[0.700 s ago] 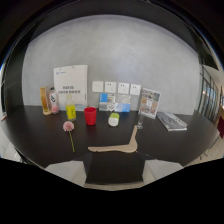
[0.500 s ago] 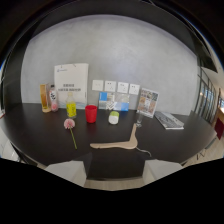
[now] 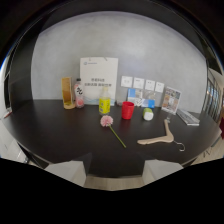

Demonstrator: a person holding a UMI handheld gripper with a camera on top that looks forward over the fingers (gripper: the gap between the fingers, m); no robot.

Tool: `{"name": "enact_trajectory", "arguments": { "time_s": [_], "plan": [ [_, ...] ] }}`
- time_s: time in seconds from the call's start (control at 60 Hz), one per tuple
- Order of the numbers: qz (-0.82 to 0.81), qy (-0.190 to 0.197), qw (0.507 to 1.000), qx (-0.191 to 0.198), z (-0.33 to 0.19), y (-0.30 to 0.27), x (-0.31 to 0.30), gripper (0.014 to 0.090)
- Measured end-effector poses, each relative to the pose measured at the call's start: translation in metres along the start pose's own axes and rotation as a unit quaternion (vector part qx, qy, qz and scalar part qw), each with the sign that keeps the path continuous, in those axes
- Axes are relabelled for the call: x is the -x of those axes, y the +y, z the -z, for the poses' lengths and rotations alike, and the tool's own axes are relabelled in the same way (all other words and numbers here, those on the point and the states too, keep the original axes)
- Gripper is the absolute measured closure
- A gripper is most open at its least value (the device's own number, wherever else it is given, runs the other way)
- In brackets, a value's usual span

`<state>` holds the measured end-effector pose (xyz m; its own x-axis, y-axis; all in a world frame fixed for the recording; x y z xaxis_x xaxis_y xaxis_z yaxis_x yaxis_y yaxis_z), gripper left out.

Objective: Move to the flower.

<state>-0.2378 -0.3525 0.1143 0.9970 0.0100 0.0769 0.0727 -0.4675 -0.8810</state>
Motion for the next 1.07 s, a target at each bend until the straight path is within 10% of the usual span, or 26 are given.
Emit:
{"name": "enact_trajectory", "arguments": {
  "time_s": [0.65,1.067],
  "plan": [
    [0.012,-0.014,0.998,0.064,-0.206,-0.035,0.046,0.0192],
    [0.018,-0.01,0.996,0.085,-0.25,-0.033,0.035,0.0192]
  ]
}}
